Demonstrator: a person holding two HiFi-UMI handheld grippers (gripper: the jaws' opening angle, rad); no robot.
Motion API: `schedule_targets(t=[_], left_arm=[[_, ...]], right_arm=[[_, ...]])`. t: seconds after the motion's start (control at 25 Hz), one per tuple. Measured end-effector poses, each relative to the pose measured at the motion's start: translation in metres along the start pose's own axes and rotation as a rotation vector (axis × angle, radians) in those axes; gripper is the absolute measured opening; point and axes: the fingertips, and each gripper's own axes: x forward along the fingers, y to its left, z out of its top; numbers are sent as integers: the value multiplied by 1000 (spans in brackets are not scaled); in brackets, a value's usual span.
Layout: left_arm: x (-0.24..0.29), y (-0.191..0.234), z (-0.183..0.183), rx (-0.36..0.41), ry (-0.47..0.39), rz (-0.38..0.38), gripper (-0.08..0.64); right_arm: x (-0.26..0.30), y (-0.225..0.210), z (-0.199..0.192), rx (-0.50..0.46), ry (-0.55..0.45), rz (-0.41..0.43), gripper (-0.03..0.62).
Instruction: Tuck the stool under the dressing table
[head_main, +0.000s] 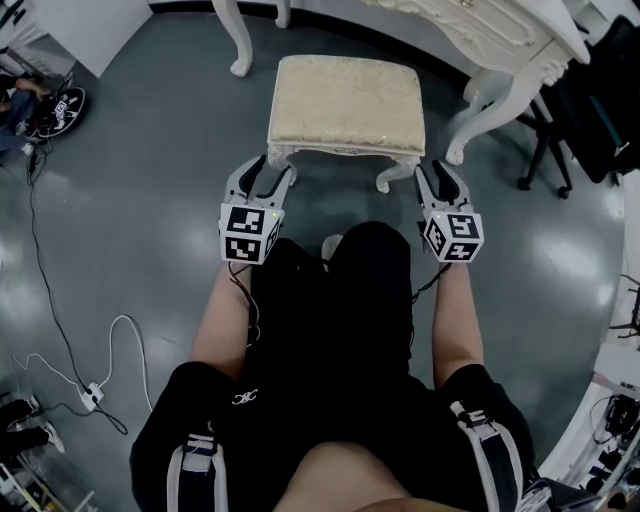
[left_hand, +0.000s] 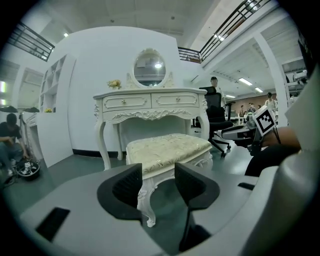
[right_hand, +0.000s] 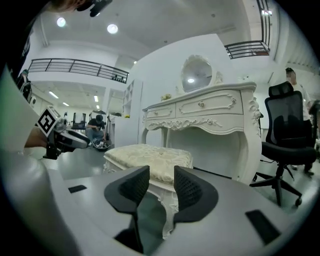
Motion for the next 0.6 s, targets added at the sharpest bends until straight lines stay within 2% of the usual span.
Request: schedule_targets(t=[0.2, 0.4, 0.6], left_arm=[[34, 15, -13, 36, 61, -15, 202], [62, 31, -32, 54, 124, -3, 209], [82, 33, -37, 36, 130, -37, 209]], right_arm=[[26, -10, -15, -110, 75, 1, 170], [47, -18, -29, -64, 107, 16, 172], [65, -25, -41, -97, 152, 21, 179]])
